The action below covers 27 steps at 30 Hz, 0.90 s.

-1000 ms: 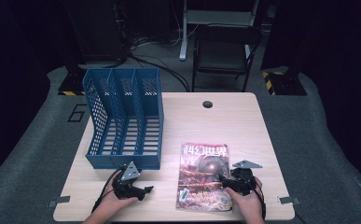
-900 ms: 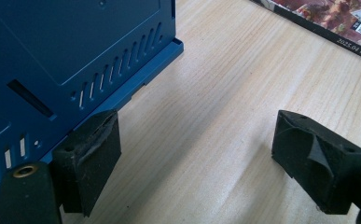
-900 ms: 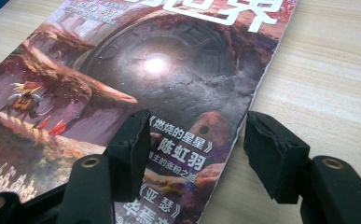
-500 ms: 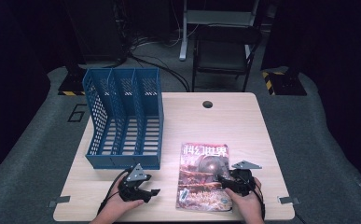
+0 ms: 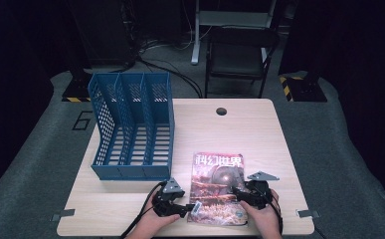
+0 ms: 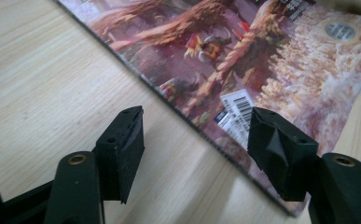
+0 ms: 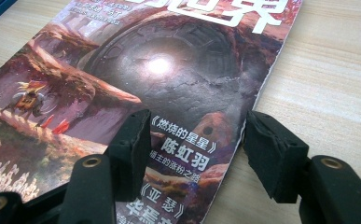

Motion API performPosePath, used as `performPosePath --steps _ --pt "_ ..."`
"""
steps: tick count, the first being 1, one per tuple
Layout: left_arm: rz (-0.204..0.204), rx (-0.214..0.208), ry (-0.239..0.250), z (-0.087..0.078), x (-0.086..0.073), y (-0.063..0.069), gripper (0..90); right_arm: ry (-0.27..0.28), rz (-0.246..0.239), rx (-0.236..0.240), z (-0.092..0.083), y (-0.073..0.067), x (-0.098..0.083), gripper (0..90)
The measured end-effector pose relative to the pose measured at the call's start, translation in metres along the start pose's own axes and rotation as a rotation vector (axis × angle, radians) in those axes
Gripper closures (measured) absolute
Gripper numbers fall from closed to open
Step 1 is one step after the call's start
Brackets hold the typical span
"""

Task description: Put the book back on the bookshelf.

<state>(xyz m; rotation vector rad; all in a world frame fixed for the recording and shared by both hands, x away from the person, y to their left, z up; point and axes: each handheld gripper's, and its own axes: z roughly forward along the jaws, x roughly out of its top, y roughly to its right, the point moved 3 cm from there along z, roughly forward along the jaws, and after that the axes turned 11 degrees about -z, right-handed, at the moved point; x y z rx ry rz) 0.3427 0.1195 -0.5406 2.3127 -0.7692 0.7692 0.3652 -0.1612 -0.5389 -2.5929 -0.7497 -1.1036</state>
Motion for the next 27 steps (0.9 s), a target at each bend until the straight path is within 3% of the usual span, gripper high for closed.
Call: performPosePath --steps 11,16,27 --pt "0.069 0.022 0.004 0.004 -0.003 0.012 45.1 -0.012 0.002 0.001 0.000 -0.004 0.001 43.0" --pt "0.065 0.034 0.026 0.003 -0.008 0.017 46.8 -0.005 0.020 -0.013 -0.001 -0.006 0.000 45.0" --pt "0.071 0.056 0.010 -0.006 -0.021 0.028 46.7 -0.042 0.050 -0.021 -0.009 -0.017 -0.004 51.5"
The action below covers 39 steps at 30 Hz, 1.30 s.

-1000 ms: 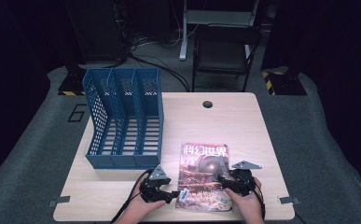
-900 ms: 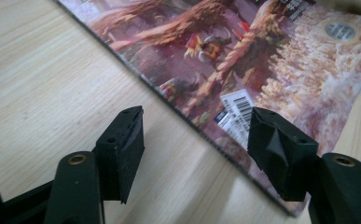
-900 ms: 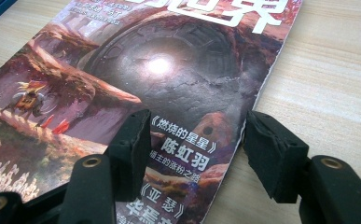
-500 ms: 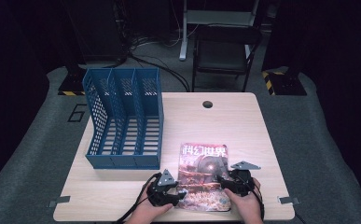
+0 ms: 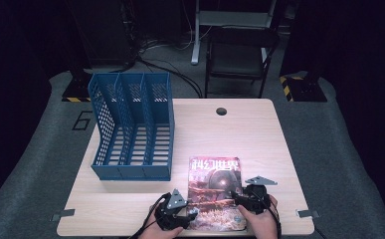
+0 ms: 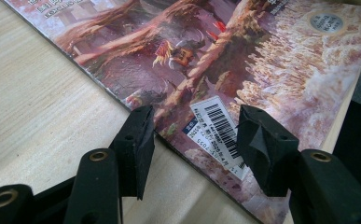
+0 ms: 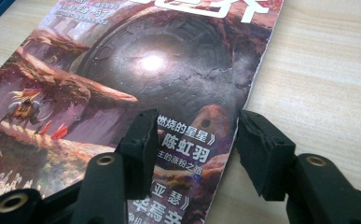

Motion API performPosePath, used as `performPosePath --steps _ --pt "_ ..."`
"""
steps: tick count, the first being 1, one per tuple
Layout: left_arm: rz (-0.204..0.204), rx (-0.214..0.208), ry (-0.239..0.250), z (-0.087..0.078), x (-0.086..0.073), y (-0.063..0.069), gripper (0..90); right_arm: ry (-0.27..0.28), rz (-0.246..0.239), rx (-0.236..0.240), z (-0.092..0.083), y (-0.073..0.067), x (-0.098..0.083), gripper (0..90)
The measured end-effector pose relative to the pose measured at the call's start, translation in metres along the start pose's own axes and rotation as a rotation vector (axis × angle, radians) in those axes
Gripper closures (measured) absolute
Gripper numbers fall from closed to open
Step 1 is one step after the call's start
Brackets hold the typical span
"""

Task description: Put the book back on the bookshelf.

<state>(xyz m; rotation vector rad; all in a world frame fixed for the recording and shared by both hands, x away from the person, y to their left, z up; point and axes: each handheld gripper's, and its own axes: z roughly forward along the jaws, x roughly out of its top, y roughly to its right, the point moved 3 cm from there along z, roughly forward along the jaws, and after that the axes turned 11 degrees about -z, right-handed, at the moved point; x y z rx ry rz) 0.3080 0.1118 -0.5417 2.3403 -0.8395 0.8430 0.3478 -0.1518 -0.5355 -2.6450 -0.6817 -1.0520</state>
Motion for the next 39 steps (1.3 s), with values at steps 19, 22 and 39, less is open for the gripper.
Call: performPosePath --steps 19,22,39 --pt "-0.002 -0.031 -0.003 0.000 0.000 -0.002 46.6 0.029 0.054 -0.007 0.008 0.004 0.006 42.8" --pt "-0.005 -0.032 -0.006 0.000 0.000 -0.001 46.6 0.026 0.051 -0.017 0.009 0.000 0.007 42.2" --pt "0.002 -0.014 -0.005 0.000 0.001 -0.001 46.5 0.067 0.195 0.094 0.002 0.014 0.007 49.1"
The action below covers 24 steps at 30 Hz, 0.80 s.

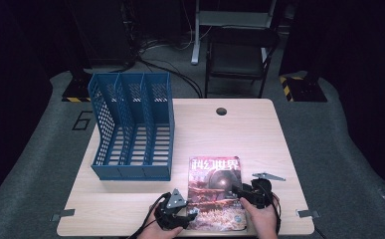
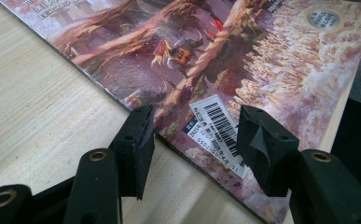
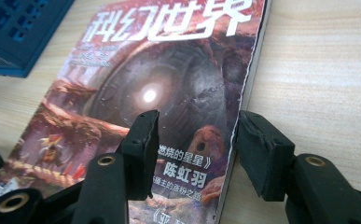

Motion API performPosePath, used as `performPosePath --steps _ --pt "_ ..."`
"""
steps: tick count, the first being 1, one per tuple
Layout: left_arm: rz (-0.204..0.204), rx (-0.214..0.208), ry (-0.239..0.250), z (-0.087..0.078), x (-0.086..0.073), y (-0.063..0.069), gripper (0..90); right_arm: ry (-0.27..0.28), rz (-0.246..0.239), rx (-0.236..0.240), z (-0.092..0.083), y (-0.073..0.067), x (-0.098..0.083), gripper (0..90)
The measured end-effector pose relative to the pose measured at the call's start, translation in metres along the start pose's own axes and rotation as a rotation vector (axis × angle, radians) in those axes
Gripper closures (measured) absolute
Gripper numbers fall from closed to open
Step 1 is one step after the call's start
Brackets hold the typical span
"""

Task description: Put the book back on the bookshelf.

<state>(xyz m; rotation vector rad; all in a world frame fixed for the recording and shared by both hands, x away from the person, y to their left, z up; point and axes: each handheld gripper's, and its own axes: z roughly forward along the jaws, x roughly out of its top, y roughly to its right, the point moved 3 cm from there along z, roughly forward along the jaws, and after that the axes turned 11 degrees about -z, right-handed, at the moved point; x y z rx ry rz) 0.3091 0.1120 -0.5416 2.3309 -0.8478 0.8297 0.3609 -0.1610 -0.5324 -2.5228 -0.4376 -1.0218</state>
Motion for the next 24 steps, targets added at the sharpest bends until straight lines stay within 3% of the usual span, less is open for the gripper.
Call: performPosePath --steps 5,11,13,16,21,24 --pt "0.002 -0.009 -0.012 -0.001 0.001 0.000 46.5 0.068 0.016 0.046 -0.009 0.000 0.004 50.3" --pt "0.009 -0.007 -0.015 -0.001 0.000 -0.001 46.5 0.146 0.087 0.150 -0.019 -0.003 0.008 52.4" --pt "0.009 -0.007 -0.014 -0.001 0.000 0.000 46.5 0.142 0.110 0.172 -0.019 -0.005 0.006 52.4" --pt "0.003 -0.007 -0.007 0.000 0.000 0.000 46.5 0.134 0.107 0.164 -0.017 -0.003 0.006 52.7" --pt "0.003 -0.003 0.003 0.000 0.000 0.000 46.5 0.123 0.154 0.175 -0.006 0.004 0.005 52.7" --pt "0.009 -0.001 0.002 0.000 0.000 -0.001 46.5 0.107 0.140 0.179 0.003 0.005 0.006 52.3"
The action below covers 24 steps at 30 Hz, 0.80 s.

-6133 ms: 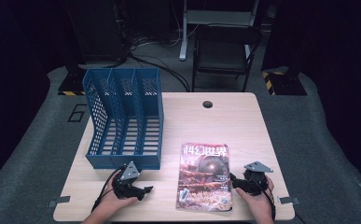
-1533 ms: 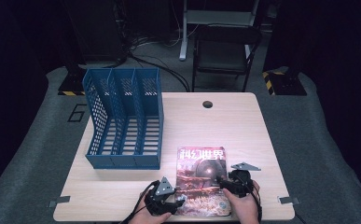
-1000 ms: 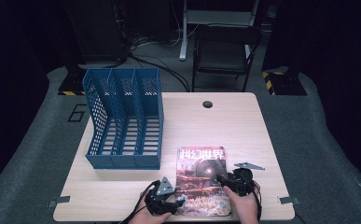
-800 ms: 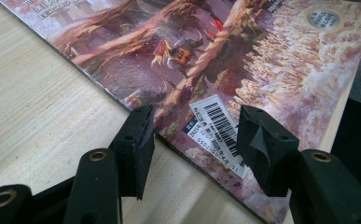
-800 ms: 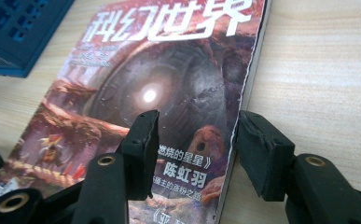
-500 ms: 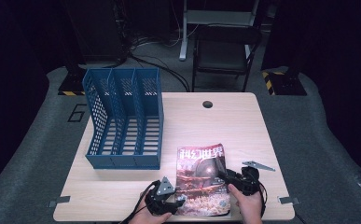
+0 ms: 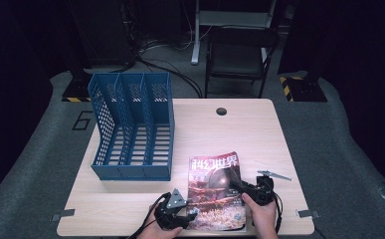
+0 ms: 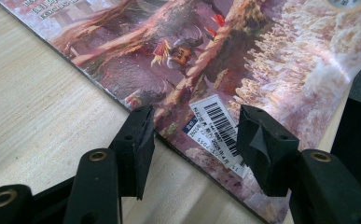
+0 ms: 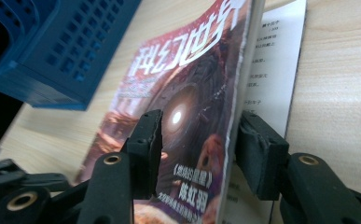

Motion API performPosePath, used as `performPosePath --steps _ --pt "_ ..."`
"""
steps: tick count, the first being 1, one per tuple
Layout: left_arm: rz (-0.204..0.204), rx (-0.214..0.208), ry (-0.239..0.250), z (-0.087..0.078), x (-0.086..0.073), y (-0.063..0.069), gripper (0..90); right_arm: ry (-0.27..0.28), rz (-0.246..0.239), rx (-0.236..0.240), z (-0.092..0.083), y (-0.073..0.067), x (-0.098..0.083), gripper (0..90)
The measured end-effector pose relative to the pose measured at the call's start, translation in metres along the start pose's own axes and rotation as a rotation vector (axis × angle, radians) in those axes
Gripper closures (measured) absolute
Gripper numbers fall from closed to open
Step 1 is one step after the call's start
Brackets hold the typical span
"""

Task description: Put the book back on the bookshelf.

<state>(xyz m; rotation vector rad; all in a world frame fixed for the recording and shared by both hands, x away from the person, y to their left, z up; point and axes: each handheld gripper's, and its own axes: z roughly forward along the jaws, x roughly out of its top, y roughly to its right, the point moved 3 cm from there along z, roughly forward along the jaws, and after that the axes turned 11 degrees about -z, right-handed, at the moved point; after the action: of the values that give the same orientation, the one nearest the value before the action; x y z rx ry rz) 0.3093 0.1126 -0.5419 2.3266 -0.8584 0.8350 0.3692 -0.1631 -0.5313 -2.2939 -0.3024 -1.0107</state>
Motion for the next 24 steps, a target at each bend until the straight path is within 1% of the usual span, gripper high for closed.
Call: performPosePath --steps 1,3,6,8,10,11,13,17,19,20,23,24 --pt "-0.003 -0.002 0.002 0.0001 -0.0002 0.0002 46.5 -0.012 -0.023 -0.008 0.0028 0.0010 0.0001 52.1" --pt "-0.007 -0.004 0.005 0.0002 -0.0005 0.0003 46.5 -0.032 -0.041 -0.023 0.0060 0.0019 -0.0002 52.1" --pt "-0.014 -0.006 0.012 0.0005 -0.0008 0.0006 46.5 -0.039 -0.040 -0.019 0.0081 0.0061 -0.0002 52.8" --pt "-0.009 -0.003 0.012 0.0003 -0.0007 0.0002 46.5 -0.054 -0.025 -0.017 0.0090 0.0068 -0.0005 52.9" --pt "-0.008 -0.007 0.002 -0.0005 -0.0007 0.0001 46.6 -0.059 -0.038 -0.016 0.0108 0.0088 -0.0009 52.3" --pt "-0.009 -0.007 0.004 -0.0005 -0.0008 0.0001 46.6 -0.069 -0.029 -0.014 0.0110 0.0083 -0.0010 52.4" --pt "-0.011 -0.003 0.013 0.0001 -0.0010 0.0003 46.6 -0.063 -0.042 -0.014 0.0120 0.0097 -0.0007 52.9" --pt "-0.012 -0.002 0.012 0.0000 -0.0011 0.0001 46.6 -0.079 -0.057 -0.021 0.0118 0.0099 -0.0001 56.3" --pt "-0.013 -0.002 0.013 0.0000 -0.0011 0.0002 46.6 -0.088 -0.061 -0.023 0.0115 0.0095 -0.0001 56.4" --pt "-0.013 -0.003 0.013 0.0000 -0.0011 0.0002 46.6 -0.094 -0.066 -0.016 0.0115 0.0086 -0.0001 56.3" --pt "-0.013 -0.002 0.012 0.0000 -0.0010 0.0003 46.6 -0.132 -0.051 0.031 0.0105 0.0046 -0.0022 56.2" --pt "-0.012 -0.008 0.004 -0.0006 -0.0009 0.0001 46.6 -0.139 -0.053 0.030 0.0101 0.0028 -0.0029 56.9"
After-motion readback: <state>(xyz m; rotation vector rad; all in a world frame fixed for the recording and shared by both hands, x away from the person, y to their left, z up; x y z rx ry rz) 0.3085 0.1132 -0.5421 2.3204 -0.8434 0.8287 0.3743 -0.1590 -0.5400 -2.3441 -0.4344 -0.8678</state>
